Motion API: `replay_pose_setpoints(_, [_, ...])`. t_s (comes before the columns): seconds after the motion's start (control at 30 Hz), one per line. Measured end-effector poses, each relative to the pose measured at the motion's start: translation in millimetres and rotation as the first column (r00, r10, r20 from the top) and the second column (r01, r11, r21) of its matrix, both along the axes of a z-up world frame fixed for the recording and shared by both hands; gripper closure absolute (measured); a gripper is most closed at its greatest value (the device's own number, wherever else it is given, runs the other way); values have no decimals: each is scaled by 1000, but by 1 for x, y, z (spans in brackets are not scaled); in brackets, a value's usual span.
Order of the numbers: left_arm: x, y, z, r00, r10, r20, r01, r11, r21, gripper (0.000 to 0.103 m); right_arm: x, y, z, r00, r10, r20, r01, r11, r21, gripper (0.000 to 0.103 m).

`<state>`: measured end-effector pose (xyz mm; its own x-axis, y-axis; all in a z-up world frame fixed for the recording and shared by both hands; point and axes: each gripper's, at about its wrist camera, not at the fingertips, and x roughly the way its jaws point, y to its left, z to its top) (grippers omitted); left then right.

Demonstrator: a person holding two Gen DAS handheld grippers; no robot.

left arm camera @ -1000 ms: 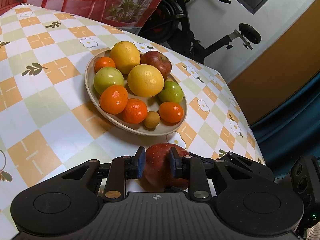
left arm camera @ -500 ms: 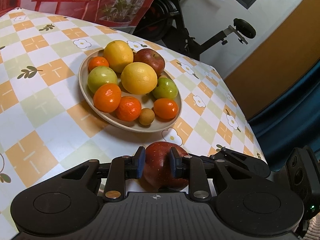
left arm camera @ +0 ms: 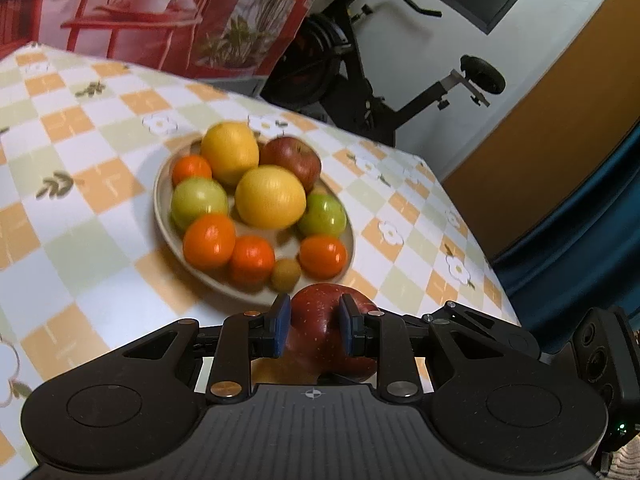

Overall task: Organize fruits
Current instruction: 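Lift the red apple with both grippers and carry it onto the plate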

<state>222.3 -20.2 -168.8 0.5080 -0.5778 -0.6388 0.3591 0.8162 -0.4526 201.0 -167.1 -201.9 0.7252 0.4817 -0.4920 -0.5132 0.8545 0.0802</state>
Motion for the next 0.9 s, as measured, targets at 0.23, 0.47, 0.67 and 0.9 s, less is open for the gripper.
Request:
replay_pose_setpoints(0.23, [21,-3,17,999,16,43,-17,1000,14,76,24,2,12,999,-15,47,15,1000,-7,50])
replay_pose_setpoints(0.47, [48,-7,19,998,43,34,-43,999,13,76,52,2,11,998,-36,59,37,999,-24,50])
replay_pose_setpoints(0.67, [60,-8,13,998,61,9,-61,998,13,76,66,2,4,998,-43,42,45,998,-31,50])
replay_pose_setpoints(0.9, [65,-16,12,999,41,9,-41,999,35,76,69,-3,-3,998,-58,30,59,998,-35,49])
